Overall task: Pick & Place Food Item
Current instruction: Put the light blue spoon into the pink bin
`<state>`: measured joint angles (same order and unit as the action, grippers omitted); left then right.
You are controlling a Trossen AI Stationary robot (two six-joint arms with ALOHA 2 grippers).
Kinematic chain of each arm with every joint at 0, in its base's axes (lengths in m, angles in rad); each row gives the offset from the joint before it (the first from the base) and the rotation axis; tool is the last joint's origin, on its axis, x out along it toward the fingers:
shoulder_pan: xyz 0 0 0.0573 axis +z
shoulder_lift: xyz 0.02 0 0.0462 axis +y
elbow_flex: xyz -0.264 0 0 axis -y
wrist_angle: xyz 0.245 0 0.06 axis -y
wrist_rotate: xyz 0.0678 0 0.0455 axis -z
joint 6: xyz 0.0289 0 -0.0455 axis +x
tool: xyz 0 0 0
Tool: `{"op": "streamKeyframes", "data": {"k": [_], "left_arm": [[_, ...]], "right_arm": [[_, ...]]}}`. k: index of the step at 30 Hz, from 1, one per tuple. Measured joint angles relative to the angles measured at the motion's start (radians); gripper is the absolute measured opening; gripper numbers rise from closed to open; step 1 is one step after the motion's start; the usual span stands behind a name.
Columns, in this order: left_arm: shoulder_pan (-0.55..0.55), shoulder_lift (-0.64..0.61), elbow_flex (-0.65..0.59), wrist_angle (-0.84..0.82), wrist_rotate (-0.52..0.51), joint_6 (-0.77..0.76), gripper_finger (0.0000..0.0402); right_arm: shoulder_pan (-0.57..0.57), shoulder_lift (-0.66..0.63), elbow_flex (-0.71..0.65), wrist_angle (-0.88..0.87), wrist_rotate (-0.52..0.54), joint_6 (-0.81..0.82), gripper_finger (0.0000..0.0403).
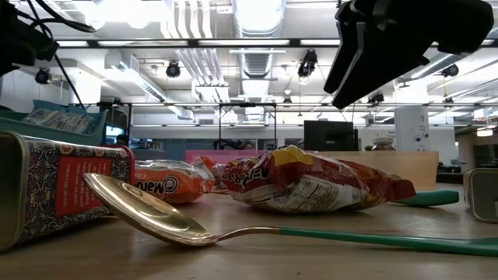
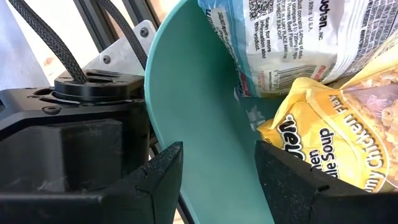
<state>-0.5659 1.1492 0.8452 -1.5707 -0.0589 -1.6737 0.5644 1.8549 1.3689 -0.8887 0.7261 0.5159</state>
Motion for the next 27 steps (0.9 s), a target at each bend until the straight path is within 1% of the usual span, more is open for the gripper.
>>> {"op": "streamKeyframes", "data": {"k": [27], "left_arm": [[0.000, 0.000, 0.000, 0.001, 0.000, 0.001, 0.0201]], "right_arm": [[0.000, 0.000, 0.000, 0.015, 0.000, 0.000, 0.0277]]}}
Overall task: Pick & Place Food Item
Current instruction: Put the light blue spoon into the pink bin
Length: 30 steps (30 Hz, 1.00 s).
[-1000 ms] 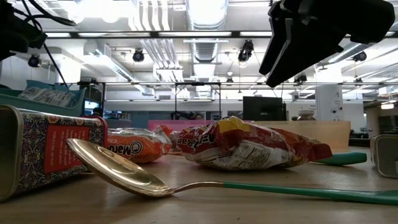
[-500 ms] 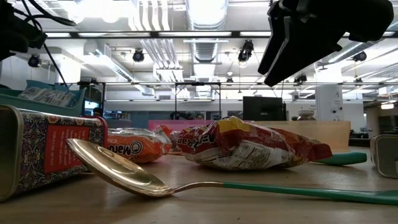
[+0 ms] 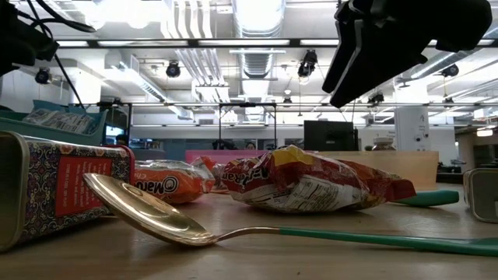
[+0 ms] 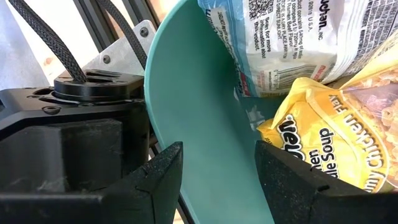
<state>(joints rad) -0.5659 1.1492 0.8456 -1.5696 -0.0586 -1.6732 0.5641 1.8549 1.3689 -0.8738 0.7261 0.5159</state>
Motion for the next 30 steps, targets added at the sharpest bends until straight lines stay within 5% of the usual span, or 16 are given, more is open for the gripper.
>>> {"op": "streamKeyframes", "data": {"k": [14, 30], "left_arm": [[0.001, -0.021, 0.010, -0.003, 0.008, 0.076, 0.0201], [0.001, -0.024, 0.223, 0.048, -0.099, 0.091, 0.0201]], "right_arm": [[0.000, 0.000, 0.000, 0.012, 0.000, -0.004, 0.0277], [0.000, 0.000, 0.000, 0.023, -0.019, -0.236, 0.0277]]}}
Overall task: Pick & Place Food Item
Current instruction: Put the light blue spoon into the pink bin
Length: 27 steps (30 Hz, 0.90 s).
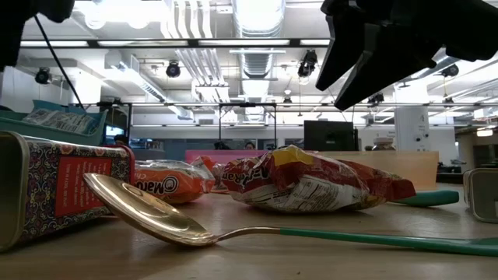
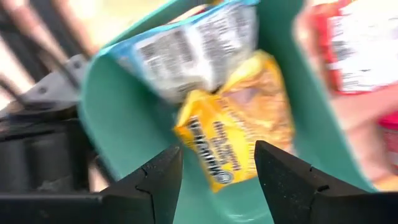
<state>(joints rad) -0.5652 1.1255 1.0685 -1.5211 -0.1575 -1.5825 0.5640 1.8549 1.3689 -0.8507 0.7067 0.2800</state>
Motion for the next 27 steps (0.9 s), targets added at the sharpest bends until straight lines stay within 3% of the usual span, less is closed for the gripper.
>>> {"op": "streamKeyframes", "data": {"k": [11, 27], "left_arm": [[0.000, 0.007, 0.007, 0.390, -0.101, 0.266, 0.0201], [0.002, 0.026, 0.005, 0.676, -0.235, 0.489, 0.0201]], "right_arm": [[0.000, 0.000, 0.000, 0.005, 0.000, 0.000, 0.0276], [0.000, 0.000, 0.000, 0.023, 0.000, -0.002, 0.0277]]}}
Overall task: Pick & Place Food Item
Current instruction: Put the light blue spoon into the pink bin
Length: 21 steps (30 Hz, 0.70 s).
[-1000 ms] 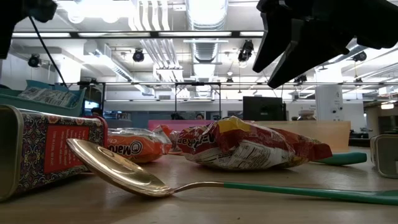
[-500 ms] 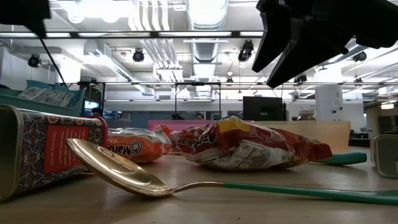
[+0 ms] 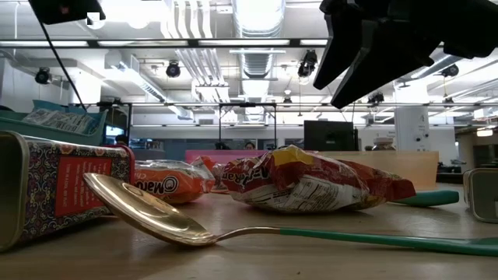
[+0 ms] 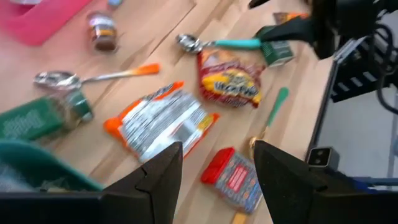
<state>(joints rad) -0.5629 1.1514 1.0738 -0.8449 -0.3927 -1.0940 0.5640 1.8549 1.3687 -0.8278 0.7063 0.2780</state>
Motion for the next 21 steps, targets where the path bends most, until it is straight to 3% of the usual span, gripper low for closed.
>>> {"op": "streamKeyframes", "data": {"k": [8, 12, 16, 21], "left_arm": [[0.016, 0.024, -0.001, 0.134, 0.006, 0.231, 0.0201], [0.017, 0.044, -0.001, 0.180, 0.044, 0.300, 0.0201], [0.021, 0.060, -0.001, 0.192, 0.048, 0.321, 0.0202], [0.030, 0.065, -0.001, 0.192, 0.040, 0.265, 0.0202]], "right_arm": [[-0.002, 0.000, 0.000, 0.032, 0.000, -0.300, 0.0277], [-0.002, 0.000, 0.000, 0.035, 0.000, -0.353, 0.0277], [-0.002, 0.000, 0.000, 0.061, 0.000, -0.324, 0.0277], [-0.002, 0.001, -0.001, 0.212, 0.000, -0.078, 0.0277]]}}
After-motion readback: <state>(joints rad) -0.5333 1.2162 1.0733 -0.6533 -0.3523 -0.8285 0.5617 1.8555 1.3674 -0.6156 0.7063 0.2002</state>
